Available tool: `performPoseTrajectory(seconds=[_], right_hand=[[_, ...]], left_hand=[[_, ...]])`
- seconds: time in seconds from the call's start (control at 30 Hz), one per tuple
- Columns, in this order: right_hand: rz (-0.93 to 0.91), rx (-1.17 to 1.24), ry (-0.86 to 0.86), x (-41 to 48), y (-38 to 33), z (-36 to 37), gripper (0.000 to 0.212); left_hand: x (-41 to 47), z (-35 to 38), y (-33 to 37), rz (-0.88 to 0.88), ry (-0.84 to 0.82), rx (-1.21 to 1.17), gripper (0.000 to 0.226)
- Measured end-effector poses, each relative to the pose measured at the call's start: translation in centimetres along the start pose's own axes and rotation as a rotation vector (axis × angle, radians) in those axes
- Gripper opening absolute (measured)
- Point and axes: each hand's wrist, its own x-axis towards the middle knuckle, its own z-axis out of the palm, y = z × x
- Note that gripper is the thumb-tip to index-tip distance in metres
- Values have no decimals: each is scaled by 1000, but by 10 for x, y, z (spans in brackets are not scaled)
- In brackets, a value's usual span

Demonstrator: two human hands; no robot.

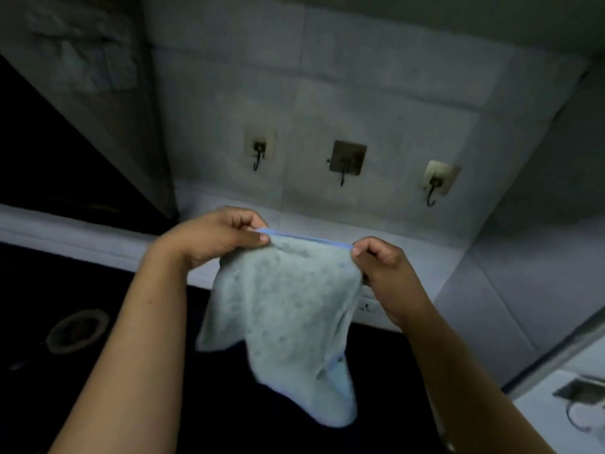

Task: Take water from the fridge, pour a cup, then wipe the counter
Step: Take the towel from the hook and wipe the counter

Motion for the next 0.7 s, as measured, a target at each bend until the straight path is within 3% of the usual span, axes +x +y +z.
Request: performPoseTrajectory(seconds=[0.1,0.17,0.33,0.5,0.6,0.7], right_hand=[[38,-48,72,28,-1,-17,22],[-21,-154,54,43,-11,-29,20],[-61,-484,277,113,-25,-60,27],[5,-601,429,168,-27,-71,22],[58,-804,394,184,-13,-68,20],[234,-900,244,189,19,-59,23]], left_hand=[[32,12,4,-57,89,193,8],[54,11,13,-49,123,231,15],[123,13,63,155,284,488,4],[193,32,80,288,476,548,23],[214,42,63,230,468,628,22],[218,50,34,144,334,718,10]])
